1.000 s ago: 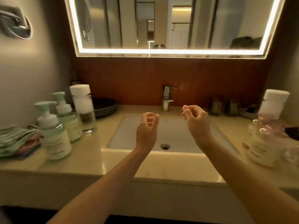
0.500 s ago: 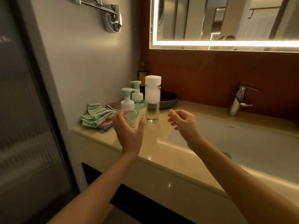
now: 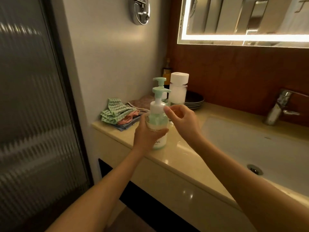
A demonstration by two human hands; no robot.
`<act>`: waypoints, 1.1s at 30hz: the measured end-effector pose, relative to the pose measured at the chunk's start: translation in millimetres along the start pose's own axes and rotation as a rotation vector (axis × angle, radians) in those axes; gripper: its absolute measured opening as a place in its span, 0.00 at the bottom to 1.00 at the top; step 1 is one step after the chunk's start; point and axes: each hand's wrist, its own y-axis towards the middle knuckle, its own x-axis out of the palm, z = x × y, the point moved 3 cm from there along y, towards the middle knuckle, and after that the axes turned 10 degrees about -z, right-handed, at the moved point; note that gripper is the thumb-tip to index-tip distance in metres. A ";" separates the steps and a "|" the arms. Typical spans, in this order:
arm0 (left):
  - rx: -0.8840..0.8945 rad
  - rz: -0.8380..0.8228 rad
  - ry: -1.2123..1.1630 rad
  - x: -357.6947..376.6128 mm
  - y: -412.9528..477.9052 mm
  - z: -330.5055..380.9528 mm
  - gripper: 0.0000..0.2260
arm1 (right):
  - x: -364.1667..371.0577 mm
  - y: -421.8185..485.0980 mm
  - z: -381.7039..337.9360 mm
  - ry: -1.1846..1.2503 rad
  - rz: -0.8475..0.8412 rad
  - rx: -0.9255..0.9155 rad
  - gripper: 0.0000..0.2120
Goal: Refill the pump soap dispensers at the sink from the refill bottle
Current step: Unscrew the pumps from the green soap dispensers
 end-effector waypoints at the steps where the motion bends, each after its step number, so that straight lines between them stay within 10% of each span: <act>1: 0.001 0.002 0.004 1.6 -3.3 -0.1 0.31 | 1.4 3.5 0.2 -0.010 0.003 -0.011 0.26; 33: -0.043 0.003 0.069 -1.1 -8.5 2.1 0.29 | 23.8 29.1 -20.6 0.137 -0.139 -0.001 0.23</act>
